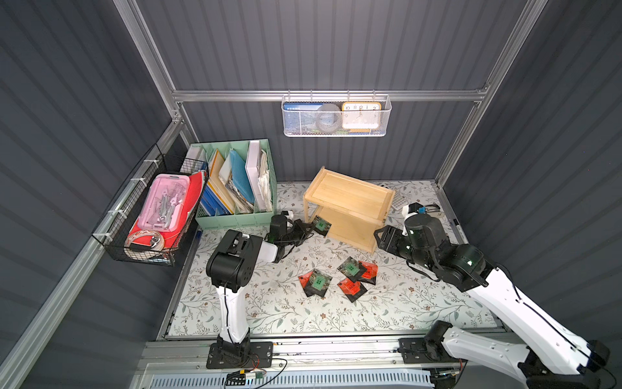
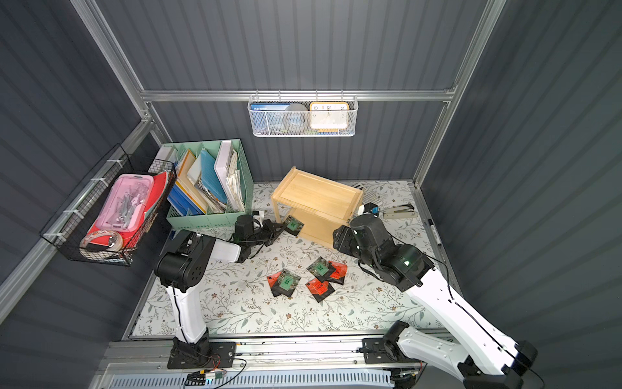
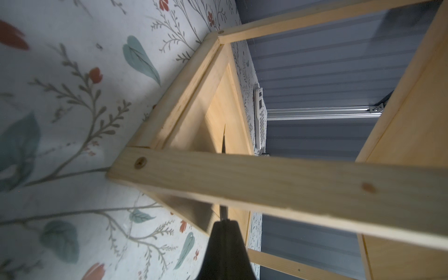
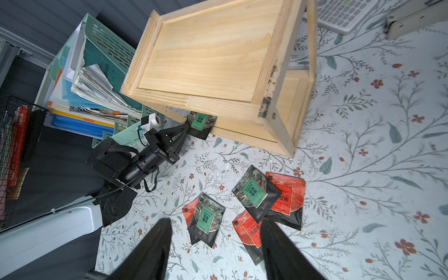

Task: Place the tea bags on the shelf by color
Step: Place the tea bag on the shelf.

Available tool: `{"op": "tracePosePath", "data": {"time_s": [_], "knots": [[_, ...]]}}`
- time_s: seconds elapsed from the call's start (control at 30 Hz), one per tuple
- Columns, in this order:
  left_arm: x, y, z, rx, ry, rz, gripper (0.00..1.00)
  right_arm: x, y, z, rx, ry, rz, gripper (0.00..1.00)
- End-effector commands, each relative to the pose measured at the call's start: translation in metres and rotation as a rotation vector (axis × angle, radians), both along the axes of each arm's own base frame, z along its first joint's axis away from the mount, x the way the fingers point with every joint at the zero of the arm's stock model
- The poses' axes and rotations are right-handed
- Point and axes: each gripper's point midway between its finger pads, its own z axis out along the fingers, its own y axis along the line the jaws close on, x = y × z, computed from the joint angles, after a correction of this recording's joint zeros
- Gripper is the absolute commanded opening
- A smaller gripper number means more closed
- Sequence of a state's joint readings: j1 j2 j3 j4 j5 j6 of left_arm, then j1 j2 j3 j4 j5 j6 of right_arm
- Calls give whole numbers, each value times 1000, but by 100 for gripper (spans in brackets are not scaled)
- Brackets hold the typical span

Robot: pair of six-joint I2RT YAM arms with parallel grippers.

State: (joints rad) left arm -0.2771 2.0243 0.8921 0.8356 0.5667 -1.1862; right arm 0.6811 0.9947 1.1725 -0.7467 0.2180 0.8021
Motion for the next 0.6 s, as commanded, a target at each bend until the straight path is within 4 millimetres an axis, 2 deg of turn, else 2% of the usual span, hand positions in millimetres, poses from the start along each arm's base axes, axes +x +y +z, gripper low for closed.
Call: {"op": "tracePosePath", "data": {"time_s": [0.0,0.57], "knots": [[9,-4,3,-15,-15,11,0,-3,-10,5,-19,-7,-21,63],[22,-9,-7,-31,10,25,0,-4,-20,8,-17,-10,-43,64]]}}
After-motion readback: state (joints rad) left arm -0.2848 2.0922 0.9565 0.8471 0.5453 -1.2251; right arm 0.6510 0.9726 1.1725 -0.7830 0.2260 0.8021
